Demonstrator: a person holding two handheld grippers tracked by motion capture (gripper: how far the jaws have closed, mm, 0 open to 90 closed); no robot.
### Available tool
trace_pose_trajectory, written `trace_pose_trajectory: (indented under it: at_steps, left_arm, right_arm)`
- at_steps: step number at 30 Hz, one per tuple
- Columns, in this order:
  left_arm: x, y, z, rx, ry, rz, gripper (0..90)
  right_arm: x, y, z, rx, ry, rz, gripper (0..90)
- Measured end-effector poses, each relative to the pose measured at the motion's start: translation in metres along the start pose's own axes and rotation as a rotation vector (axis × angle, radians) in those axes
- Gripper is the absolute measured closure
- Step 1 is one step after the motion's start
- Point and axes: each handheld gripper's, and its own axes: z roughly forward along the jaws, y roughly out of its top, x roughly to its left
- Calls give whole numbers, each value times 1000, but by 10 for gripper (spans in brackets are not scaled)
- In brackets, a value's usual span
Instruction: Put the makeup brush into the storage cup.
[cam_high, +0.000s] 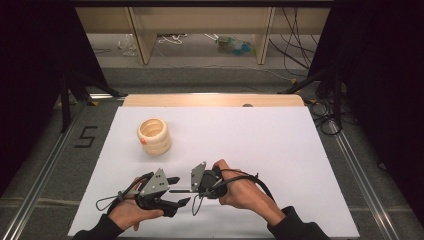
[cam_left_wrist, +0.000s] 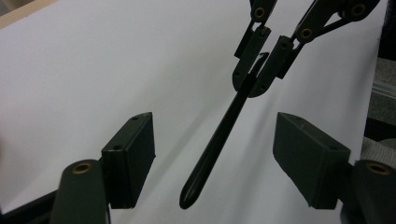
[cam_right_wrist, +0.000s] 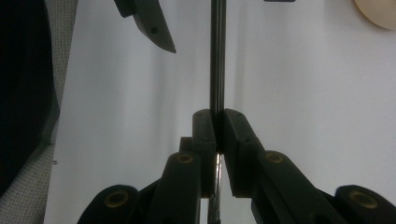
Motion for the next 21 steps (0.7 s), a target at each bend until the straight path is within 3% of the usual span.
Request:
trace_pose_trajectory:
  at_steps: [2,4,5,8,11,17,18,21]
  left_arm:
    - [-1,1,0,5,-9,9,323]
    - [-2,2,0,20,-13,30,337]
    - [-3,2,1,14,-19,20,355]
    - [-3,3,0,47,-17,58,397]
    - [-3,4,1,60,-20,64,431]
    - [-2,5,1,70,-36,62,493]
    - [-2,6,1,76,-44,60,506]
    - [-2,6,2,83,-69,35,528]
  right_arm:
    - [-1,0,1,10,-7,-34,840]
    - [0,1,2,12,-10,-25,839]
    - [1,1,3,7,-4,-12,840]
    - [1,2,3,5,0,-22,839]
    - [0,2,2,15,-7,-40,840]
    - [2,4,1,12,-12,-46,840]
    - [1,4,1,11,-13,-63,839]
    - [3,5,1,23,-18,-72,840]
